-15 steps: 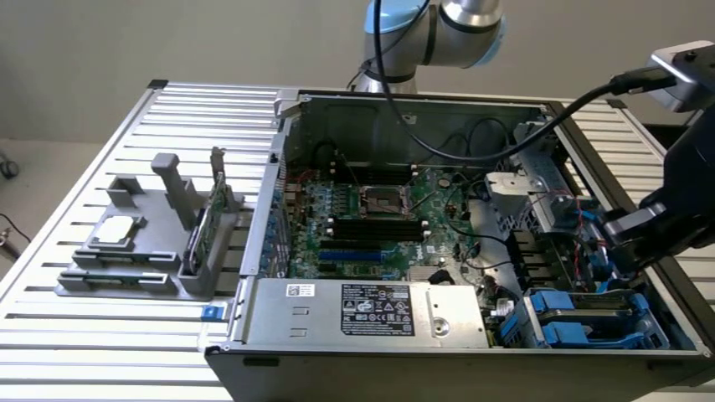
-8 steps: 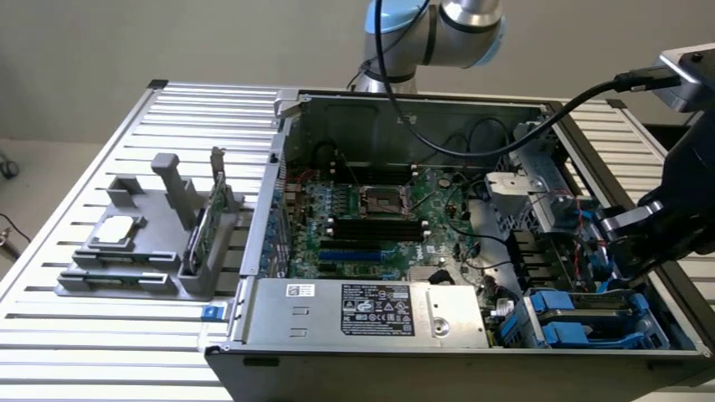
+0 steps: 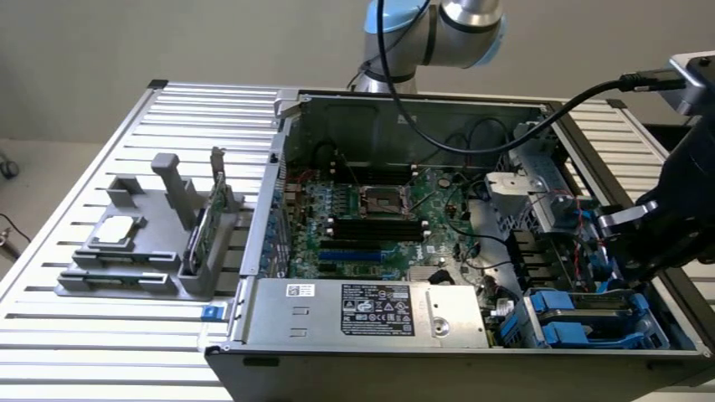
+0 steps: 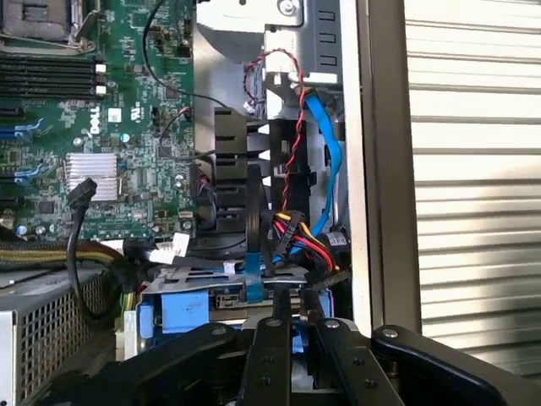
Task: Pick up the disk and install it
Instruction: 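Insert the first disk wire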
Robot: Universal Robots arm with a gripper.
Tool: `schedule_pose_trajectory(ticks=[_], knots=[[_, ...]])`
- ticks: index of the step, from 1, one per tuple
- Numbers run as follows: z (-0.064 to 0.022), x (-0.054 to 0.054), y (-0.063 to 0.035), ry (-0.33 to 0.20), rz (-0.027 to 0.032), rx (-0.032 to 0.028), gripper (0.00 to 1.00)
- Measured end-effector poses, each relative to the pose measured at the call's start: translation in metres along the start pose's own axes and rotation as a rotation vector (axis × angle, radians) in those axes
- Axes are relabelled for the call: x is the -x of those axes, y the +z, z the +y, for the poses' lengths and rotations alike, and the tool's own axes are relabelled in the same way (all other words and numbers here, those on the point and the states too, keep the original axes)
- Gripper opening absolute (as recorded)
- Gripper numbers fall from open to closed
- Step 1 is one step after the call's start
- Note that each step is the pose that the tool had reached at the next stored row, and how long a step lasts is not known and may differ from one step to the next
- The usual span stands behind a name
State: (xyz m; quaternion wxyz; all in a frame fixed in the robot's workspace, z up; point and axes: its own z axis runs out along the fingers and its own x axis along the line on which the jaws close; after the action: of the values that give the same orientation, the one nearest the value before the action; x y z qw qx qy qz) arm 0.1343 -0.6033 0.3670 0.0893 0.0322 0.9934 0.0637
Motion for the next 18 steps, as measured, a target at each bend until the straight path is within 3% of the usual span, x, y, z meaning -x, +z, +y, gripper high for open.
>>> schedule_pose_trajectory(ticks=[13,16,18], knots=[[-0.0009,-0.0012,0.0066,0.225,-0.0299,-0.0398,0.20],[-0.0009,-0.0013,0.0066,0.262,-0.0323,-0.0438,0.20],[-0.0009,-0.0017,0.0064,0.281,-0.0308,-0.0400,0.20]])
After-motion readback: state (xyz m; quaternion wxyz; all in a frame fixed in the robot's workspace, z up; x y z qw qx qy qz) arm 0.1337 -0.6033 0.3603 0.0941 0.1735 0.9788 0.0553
